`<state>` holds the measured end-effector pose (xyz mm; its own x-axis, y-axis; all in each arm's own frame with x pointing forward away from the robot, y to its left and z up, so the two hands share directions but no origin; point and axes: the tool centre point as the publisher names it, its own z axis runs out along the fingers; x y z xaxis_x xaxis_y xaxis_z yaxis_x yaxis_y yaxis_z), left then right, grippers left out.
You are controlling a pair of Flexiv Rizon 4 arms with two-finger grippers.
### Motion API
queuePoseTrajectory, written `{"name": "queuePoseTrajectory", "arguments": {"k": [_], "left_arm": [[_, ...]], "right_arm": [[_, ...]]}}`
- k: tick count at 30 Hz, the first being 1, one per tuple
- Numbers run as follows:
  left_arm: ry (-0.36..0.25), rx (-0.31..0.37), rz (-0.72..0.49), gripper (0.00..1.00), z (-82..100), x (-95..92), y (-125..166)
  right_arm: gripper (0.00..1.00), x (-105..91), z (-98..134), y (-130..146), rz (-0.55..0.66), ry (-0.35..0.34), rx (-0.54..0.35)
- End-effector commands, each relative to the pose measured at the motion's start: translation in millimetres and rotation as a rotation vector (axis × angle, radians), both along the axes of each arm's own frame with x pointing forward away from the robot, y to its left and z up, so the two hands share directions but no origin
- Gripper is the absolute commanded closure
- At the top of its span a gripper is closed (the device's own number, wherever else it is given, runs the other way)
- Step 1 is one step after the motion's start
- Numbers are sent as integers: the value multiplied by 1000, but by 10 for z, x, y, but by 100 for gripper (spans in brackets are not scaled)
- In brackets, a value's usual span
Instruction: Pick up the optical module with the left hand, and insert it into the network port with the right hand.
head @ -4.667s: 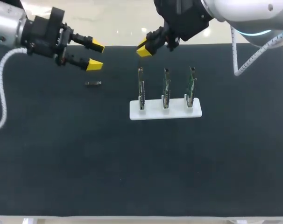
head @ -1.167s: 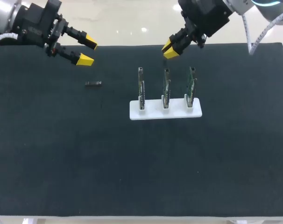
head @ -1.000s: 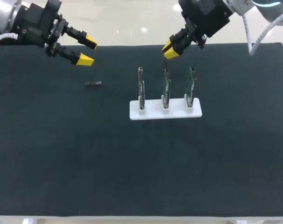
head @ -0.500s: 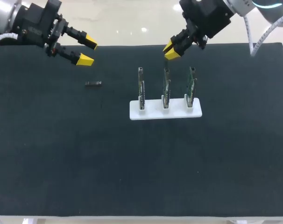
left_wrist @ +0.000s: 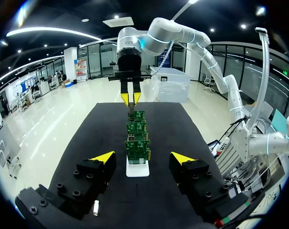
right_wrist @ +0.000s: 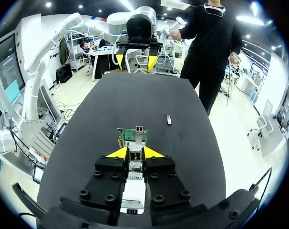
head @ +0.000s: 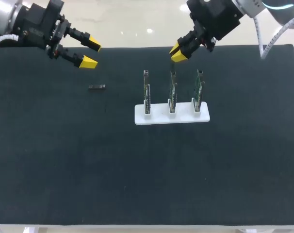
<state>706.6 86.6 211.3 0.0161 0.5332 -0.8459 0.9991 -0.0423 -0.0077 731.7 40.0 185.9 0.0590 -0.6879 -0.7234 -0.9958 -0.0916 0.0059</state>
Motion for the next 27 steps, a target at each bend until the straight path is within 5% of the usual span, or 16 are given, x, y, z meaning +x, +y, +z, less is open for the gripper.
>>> {"name": "queuePoseTrajectory", "arguments": {"k": [1, 27], "left_arm": [[1, 4, -1, 0, 4, 8, -8], [1, 4, -1, 0, 4, 8, -8]], "right_arm": [[100, -14, -5, -10, -3, -4, 3], [100, 1, -70, -21, -1, -15, 13]]}}
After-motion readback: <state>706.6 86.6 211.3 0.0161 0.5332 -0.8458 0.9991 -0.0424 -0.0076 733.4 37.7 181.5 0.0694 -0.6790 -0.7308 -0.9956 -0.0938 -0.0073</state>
